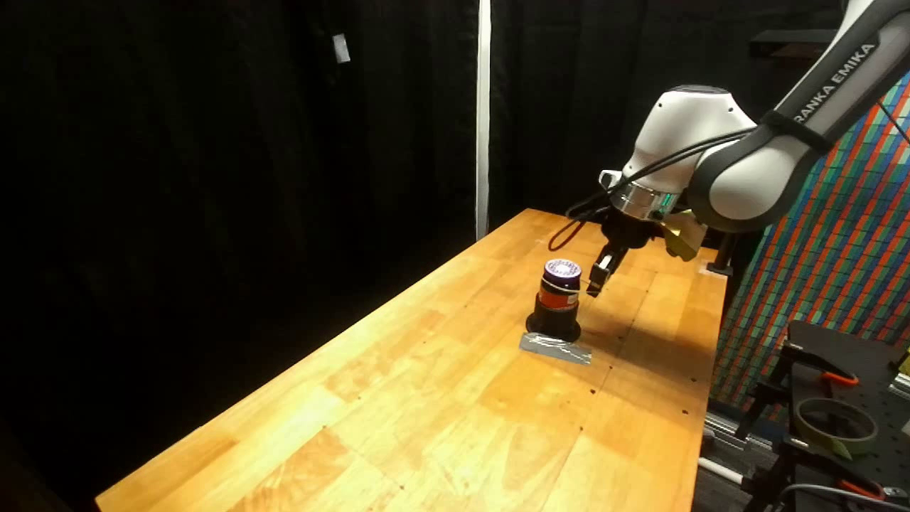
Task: Put the rubber band on the jar.
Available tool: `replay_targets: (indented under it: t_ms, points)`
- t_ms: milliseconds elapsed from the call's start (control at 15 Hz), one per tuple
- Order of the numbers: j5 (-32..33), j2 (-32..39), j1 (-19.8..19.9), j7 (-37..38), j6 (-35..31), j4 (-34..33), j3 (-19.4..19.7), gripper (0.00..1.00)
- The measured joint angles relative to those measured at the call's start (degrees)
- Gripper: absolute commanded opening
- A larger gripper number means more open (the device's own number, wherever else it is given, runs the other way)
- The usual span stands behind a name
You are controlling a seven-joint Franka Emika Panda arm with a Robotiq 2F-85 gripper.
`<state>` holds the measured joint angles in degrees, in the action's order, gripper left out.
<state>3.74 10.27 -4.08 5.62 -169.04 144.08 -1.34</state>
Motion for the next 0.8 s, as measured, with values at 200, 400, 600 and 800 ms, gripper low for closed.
replay_targets:
  t_ms: [200, 400, 600, 800]
  points:
    - [4.06, -2.75, -0.85, 0.81, -13.7, 7.81, 2.24, 0.01]
    - [5.07, -5.0, -1.61, 0.46, -26.37, 14.52, 4.14, 0.01]
    - [5.28, -3.37, -1.19, 1.33, -35.13, 14.41, 2.61, 0.01]
    - [5.33, -0.39, -0.66, 1.66, -44.88, 14.46, -0.14, 0.01]
